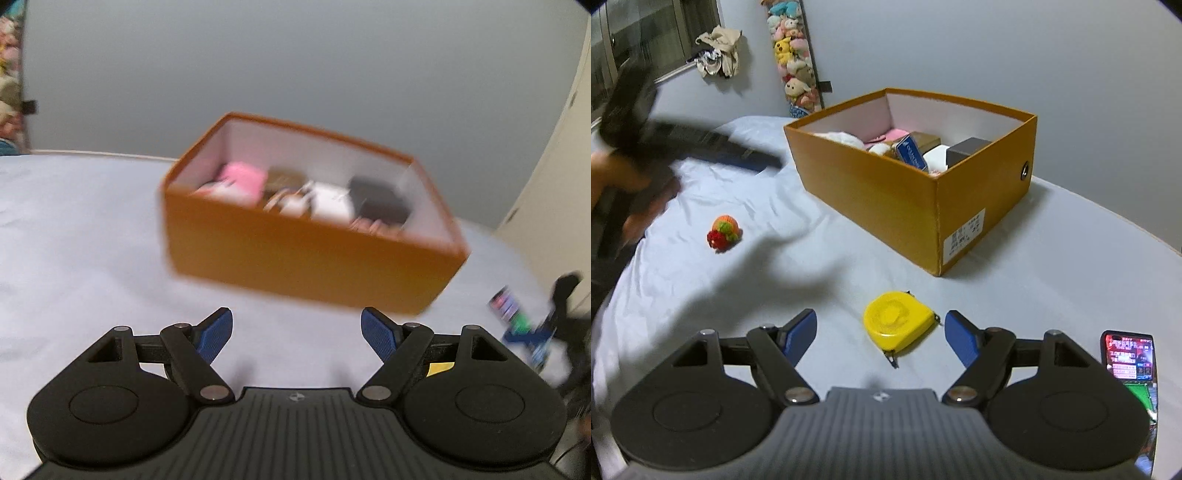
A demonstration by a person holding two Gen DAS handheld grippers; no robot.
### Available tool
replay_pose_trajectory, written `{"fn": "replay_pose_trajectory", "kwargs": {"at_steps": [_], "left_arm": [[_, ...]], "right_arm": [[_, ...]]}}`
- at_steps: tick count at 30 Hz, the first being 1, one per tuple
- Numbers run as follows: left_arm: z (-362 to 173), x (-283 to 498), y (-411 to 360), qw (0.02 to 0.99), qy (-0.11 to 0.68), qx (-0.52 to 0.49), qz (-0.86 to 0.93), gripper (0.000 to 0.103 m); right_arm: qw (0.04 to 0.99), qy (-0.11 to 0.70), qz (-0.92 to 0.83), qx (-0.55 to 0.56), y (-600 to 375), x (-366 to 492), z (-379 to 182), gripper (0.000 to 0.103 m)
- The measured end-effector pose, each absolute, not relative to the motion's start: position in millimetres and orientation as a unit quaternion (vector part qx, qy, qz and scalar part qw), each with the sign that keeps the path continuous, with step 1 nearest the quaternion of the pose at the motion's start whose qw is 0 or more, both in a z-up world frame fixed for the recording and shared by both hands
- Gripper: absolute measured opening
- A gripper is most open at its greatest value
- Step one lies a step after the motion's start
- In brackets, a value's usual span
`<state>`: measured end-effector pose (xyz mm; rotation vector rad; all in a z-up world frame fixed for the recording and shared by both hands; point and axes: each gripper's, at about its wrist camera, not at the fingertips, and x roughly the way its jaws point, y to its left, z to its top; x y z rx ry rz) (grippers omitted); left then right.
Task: Organize objects
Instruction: 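Move the left tool to the knitted strawberry while the right tool reaches the tape measure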
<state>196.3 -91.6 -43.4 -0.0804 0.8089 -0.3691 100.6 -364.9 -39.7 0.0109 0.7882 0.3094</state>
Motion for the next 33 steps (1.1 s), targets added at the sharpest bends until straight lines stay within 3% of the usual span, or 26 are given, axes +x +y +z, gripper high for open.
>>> {"fn": "replay_pose_trajectory", "kwargs": {"at_steps": [8, 18, 22, 29, 33], "left_arm": [[-81.9, 149.6, -48.0, 0.907, 0.404, -0.041, -0.115, 0.093], [-93.8, 161.9, -35.4, 0.921, 0.385, -0.022, -0.059, 0.093], [-101.0, 169.3, -24.6, 0.916, 0.393, -0.056, -0.053, 0.085], [-107.0, 170.2, -16.3, 0.915, 0.389, -0.085, -0.057, 0.082], [-110.3, 173.5, -15.0, 0.914, 0.392, -0.088, -0.047, 0.077]], "right_arm": [[0.910, 0.402, 0.101, -0.002, -352.4, 110.1, -51.0, 0.078], [0.912, 0.403, 0.017, 0.069, -346.9, 101.1, -65.5, 0.078], [0.910, 0.408, -0.009, 0.075, -339.0, 103.7, -68.3, 0.077], [0.909, 0.408, -0.036, 0.076, -327.2, 117.1, -71.9, 0.076], [0.909, 0.409, -0.045, 0.068, -320.9, 127.4, -75.4, 0.069]]}}
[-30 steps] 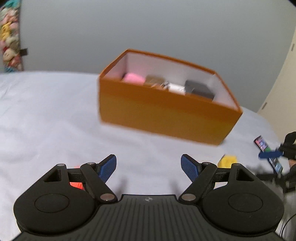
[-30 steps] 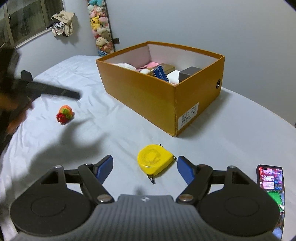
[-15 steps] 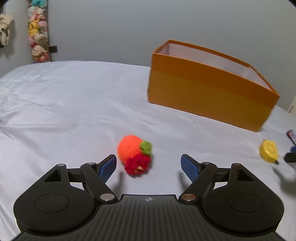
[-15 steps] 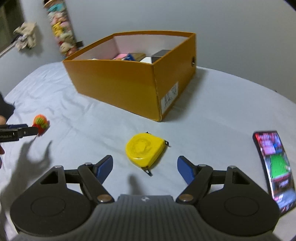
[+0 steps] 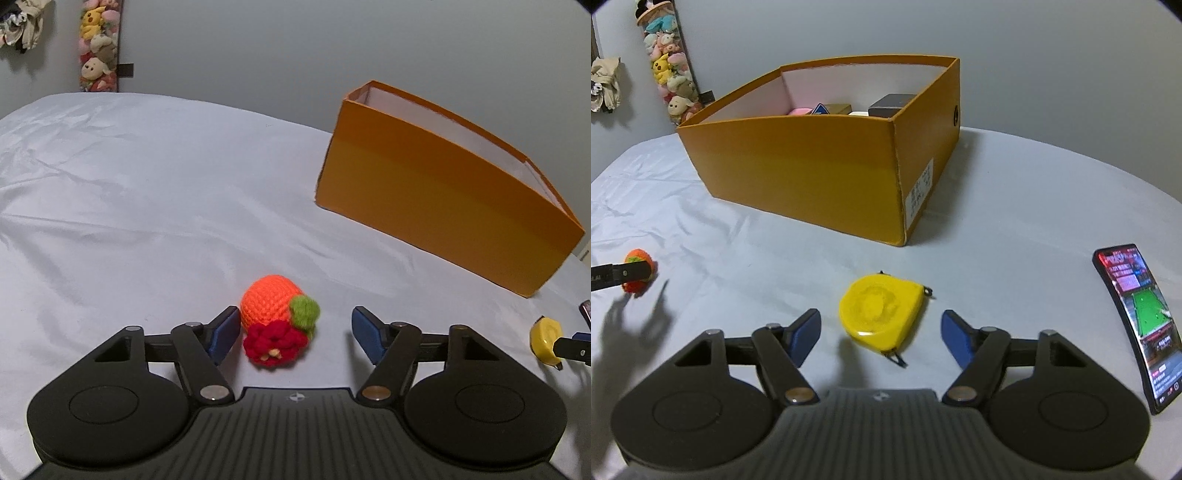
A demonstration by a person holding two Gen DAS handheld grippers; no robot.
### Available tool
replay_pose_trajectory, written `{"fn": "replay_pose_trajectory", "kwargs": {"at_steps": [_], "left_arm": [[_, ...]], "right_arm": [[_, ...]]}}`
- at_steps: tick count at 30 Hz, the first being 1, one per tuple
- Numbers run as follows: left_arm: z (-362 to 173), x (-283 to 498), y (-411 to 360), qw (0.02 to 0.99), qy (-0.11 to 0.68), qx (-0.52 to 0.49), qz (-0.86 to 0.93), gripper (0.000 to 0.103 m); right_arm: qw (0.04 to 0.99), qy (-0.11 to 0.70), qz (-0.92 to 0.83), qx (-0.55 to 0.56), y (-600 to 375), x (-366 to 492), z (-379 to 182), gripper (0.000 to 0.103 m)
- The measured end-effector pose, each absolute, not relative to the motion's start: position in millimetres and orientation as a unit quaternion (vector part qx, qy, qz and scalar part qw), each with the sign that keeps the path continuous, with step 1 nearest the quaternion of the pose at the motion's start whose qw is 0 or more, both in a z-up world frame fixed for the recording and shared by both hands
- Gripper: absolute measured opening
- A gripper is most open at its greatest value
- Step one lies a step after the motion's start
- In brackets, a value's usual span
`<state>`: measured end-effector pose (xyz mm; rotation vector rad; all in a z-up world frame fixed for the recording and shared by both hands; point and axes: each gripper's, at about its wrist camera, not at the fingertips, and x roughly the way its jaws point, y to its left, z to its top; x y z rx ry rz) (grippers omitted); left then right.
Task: Organize objects
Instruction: 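Move the left tool to the knitted strawberry while the right tool reaches the tape measure, then grasp the knitted strawberry with the left tool while the right tool grasps the tape measure, then carry the strawberry with the left tool while the right tool carries the tape measure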
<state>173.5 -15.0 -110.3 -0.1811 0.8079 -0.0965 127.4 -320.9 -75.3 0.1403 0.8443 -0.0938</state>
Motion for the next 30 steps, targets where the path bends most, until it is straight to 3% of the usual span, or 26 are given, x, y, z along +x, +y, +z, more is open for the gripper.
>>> {"fn": "replay_pose_trajectory", "kwargs": {"at_steps": [6, 8, 10, 13, 30], "left_arm": [[-118.2, 179.2, -14.5, 0.910, 0.403, -0.094, -0.036, 0.072], [-118.2, 180.0, -15.3, 0.910, 0.402, -0.092, -0.038, 0.066], [-118.5, 179.2, -16.5, 0.912, 0.400, -0.086, -0.036, 0.060], [-118.5, 177.5, -16.8, 0.913, 0.397, -0.081, -0.033, 0.050], [-107.6, 168.2, -24.0, 0.919, 0.383, -0.079, -0.055, 0.049]], "right_arm": [[0.903, 0.421, -0.060, 0.055, -317.0, 142.9, -84.0, 0.069], [0.901, 0.425, -0.062, 0.053, -316.6, 145.9, -86.9, 0.067], [0.899, 0.430, -0.062, 0.053, -317.0, 148.6, -89.7, 0.057], [0.899, 0.430, -0.061, 0.050, -316.4, 150.0, -91.1, 0.057], [0.900, 0.430, -0.052, 0.052, -317.1, 148.2, -89.2, 0.057]]}}
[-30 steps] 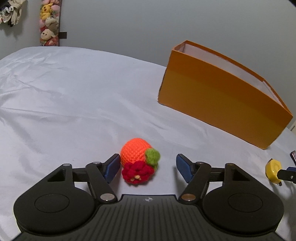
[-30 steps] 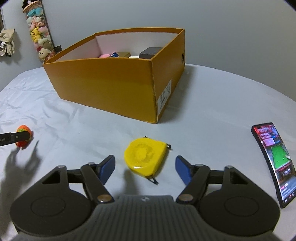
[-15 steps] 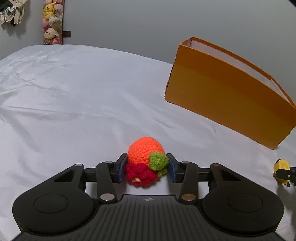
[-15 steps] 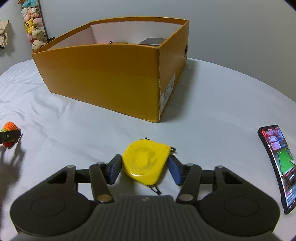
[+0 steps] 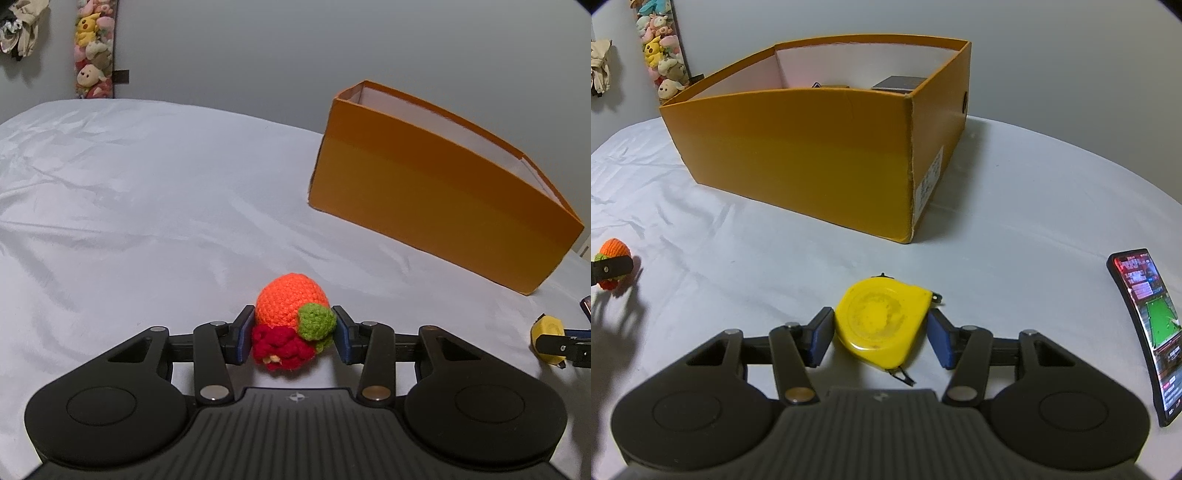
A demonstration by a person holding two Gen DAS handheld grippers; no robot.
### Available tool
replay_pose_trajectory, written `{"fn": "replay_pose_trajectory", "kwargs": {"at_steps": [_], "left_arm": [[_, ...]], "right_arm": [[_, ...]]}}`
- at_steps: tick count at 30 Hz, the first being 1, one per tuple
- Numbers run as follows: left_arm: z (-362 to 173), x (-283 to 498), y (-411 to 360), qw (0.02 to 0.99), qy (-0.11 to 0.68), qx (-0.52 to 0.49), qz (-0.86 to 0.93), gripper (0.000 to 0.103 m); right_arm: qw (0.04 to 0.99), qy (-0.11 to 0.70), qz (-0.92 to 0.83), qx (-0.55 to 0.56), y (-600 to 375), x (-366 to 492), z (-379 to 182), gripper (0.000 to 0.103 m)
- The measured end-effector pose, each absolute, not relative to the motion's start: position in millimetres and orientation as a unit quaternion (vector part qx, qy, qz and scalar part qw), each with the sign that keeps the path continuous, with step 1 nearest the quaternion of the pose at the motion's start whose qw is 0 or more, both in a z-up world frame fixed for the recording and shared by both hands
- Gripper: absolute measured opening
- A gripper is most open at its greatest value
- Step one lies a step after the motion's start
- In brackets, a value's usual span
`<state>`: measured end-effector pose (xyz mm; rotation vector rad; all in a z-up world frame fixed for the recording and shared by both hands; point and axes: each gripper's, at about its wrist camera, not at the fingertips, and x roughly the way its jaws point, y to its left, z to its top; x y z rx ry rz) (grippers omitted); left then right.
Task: Organize objects
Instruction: 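Carry the strawberry with the left tool while the right tool carries the tape measure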
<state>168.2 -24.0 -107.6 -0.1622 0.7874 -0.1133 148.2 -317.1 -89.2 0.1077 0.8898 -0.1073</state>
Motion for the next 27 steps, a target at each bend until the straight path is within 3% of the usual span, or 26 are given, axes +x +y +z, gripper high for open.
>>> {"fn": "replay_pose_trajectory", "kwargs": {"at_steps": [15, 27], "left_arm": [[-73.4, 152.6, -35.9, 0.926, 0.363, -0.071, -0.077, 0.049], [50.3, 167.5, -59.0, 0.957, 0.251, -0.009, -0.146, 0.049]], "right_arm": [[0.909, 0.411, -0.043, 0.054, -318.3, 123.0, -59.6, 0.057], [0.947, 0.321, -0.018, -0.002, -316.4, 127.0, 50.0, 0.057]]}}
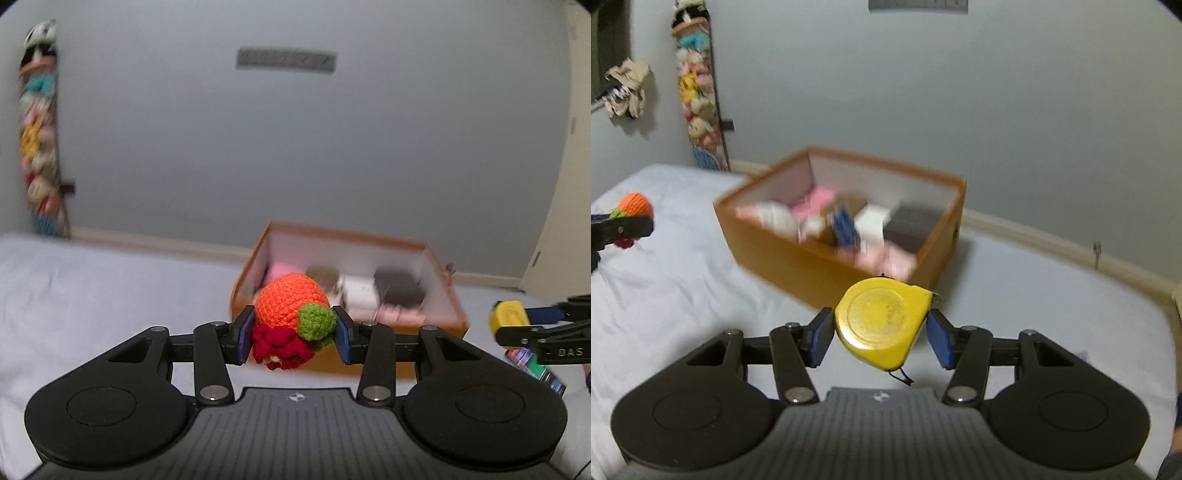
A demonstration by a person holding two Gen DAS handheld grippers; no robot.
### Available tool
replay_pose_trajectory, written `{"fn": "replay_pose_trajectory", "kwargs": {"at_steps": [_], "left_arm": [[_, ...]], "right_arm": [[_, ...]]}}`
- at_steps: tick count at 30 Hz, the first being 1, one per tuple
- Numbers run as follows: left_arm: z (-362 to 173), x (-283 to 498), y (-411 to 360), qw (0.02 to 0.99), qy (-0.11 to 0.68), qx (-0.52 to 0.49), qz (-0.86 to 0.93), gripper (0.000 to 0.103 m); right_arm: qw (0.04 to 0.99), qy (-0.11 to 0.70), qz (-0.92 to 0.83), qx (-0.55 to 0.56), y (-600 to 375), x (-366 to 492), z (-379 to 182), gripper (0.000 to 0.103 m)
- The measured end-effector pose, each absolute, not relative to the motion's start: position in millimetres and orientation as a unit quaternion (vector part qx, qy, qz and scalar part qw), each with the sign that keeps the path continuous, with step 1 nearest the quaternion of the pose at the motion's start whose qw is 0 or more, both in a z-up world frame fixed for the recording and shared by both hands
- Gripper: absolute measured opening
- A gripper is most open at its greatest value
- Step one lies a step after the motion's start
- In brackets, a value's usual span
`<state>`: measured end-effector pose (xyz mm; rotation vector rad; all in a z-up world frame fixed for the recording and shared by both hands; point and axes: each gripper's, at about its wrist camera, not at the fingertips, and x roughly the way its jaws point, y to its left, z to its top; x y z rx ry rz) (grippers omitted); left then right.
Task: Organize objects
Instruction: 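Carry the strawberry with the left tool while the right tool carries the tape measure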
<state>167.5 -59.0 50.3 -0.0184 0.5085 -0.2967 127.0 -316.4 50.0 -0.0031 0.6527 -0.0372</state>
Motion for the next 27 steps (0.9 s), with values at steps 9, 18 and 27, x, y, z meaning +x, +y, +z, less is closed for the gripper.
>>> {"fn": "replay_pose_trajectory", "kwargs": {"at_steps": [9, 18, 27], "left_arm": [[71.8, 229.5, -85.3, 0.937, 0.279, -0.005, -0.211, 0.049], [32.9, 307.2, -106.1, 0.911, 0.349, -0.006, -0.221, 0.049], [-3.0, 370.1, -132.7, 0.892, 0.396, 0.036, -0.216, 0.049]], "right_arm": [[0.953, 0.301, 0.007, -0.043, -316.3, 184.3, 86.4, 0.057], [0.933, 0.355, 0.035, -0.036, -324.2, 262.6, 58.1, 0.057], [0.901, 0.432, 0.046, -0.010, -324.6, 335.8, 7.5, 0.057]]}}
